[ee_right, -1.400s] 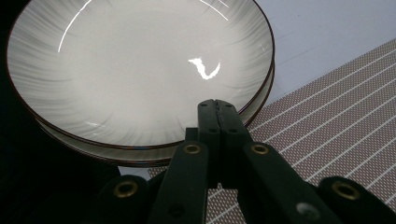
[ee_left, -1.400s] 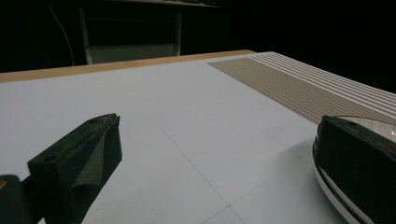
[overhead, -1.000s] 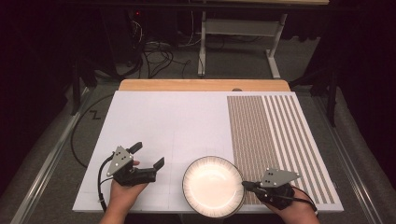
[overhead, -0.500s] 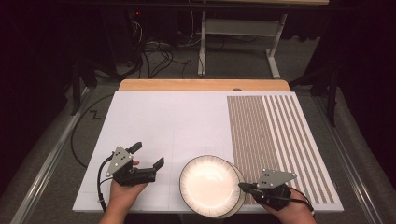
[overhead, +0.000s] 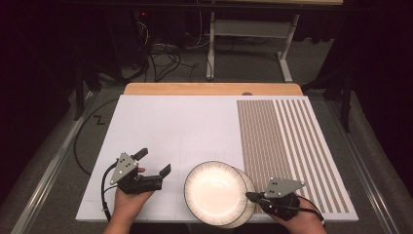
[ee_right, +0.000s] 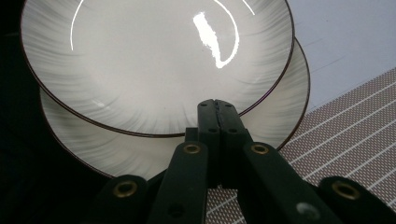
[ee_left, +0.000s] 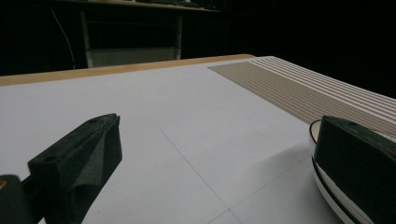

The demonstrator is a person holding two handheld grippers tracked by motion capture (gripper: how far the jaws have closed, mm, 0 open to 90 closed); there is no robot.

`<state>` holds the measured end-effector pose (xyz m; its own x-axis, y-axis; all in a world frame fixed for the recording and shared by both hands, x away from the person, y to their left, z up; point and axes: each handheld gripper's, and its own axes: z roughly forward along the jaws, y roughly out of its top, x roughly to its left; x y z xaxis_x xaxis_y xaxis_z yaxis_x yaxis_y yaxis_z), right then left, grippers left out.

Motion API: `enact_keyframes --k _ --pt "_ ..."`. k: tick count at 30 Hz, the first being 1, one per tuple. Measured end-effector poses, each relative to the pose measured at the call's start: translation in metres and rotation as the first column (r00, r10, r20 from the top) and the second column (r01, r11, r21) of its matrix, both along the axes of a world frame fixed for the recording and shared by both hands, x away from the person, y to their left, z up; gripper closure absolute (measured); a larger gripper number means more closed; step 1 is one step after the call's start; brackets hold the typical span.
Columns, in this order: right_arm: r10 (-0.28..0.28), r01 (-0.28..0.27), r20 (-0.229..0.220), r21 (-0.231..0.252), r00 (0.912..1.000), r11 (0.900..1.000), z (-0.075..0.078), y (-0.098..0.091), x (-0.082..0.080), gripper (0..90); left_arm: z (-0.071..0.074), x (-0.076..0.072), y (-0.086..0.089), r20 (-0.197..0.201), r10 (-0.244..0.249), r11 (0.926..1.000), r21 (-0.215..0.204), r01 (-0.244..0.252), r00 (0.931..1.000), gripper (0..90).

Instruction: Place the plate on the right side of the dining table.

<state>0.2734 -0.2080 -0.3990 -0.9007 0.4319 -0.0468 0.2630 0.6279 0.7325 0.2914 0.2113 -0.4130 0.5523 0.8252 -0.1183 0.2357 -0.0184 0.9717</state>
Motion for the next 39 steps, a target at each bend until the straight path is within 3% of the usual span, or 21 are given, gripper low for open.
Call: enact_keyframes --k 39 --pt "0.02 -0.021 -0.021 -0.025 0.9996 0.9995 -0.008 0.018 0.004 90.0 0.001 0.0 0.002 0.002 0.001 0.9999 -0.012 -0.001 1.0 1.8"
